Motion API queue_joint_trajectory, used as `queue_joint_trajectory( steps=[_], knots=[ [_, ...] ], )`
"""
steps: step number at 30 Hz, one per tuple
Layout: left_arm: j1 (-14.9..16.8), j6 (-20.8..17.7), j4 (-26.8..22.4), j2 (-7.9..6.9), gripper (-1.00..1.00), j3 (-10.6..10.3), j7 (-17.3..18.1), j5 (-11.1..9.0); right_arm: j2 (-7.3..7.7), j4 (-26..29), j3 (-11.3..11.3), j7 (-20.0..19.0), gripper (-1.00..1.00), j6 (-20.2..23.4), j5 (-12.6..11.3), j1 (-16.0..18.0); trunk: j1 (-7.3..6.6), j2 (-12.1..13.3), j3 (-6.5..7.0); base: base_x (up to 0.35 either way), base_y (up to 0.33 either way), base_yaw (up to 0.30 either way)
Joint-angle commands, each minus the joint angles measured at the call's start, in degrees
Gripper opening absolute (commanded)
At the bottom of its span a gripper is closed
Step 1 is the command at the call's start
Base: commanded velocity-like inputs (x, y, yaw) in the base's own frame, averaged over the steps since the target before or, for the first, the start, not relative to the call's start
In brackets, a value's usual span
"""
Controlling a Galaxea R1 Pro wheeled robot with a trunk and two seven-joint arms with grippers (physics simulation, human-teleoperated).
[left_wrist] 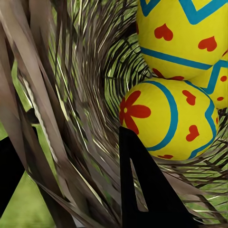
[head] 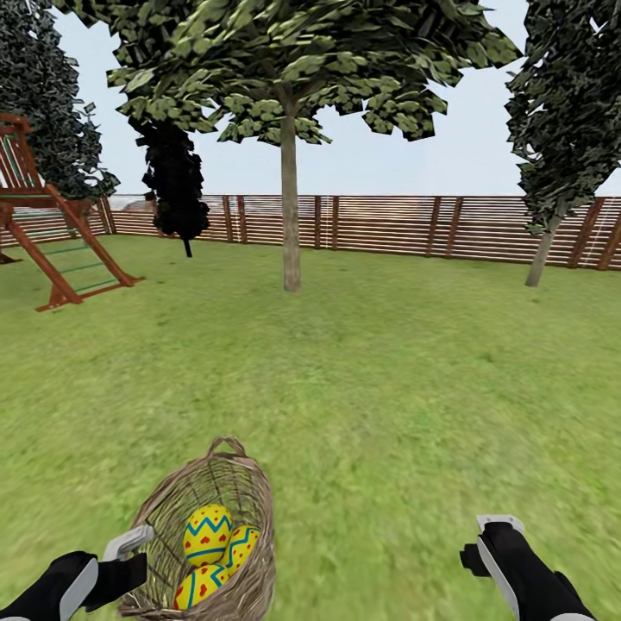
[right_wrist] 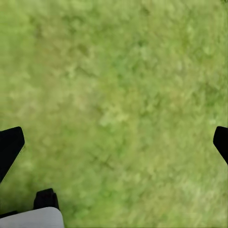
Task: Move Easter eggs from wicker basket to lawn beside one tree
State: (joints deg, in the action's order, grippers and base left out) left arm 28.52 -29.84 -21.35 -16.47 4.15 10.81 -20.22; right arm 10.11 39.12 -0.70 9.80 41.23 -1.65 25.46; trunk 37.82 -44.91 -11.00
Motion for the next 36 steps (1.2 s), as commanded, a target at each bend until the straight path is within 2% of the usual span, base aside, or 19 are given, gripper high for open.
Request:
queue_joint_trajectory(
  steps=[1,36],
  knots=[
    [0.0,-0.5,-0.1,0.03,-1.00,0.5,0.2,-0.5,0.00,0.1,0.0,0.2,1.00,0.3,-0.2,0.0,0.04,-0.1,-0.08,0.329,0.000,0.000],
    [0.0,-0.5,-0.1,0.03,-1.00,0.5,0.2,-0.5,0.00,0.1,0.0,0.2,1.00,0.3,-0.2,0.0,0.04,-0.1,-0.08,0.329,0.000,0.000]
  ],
)
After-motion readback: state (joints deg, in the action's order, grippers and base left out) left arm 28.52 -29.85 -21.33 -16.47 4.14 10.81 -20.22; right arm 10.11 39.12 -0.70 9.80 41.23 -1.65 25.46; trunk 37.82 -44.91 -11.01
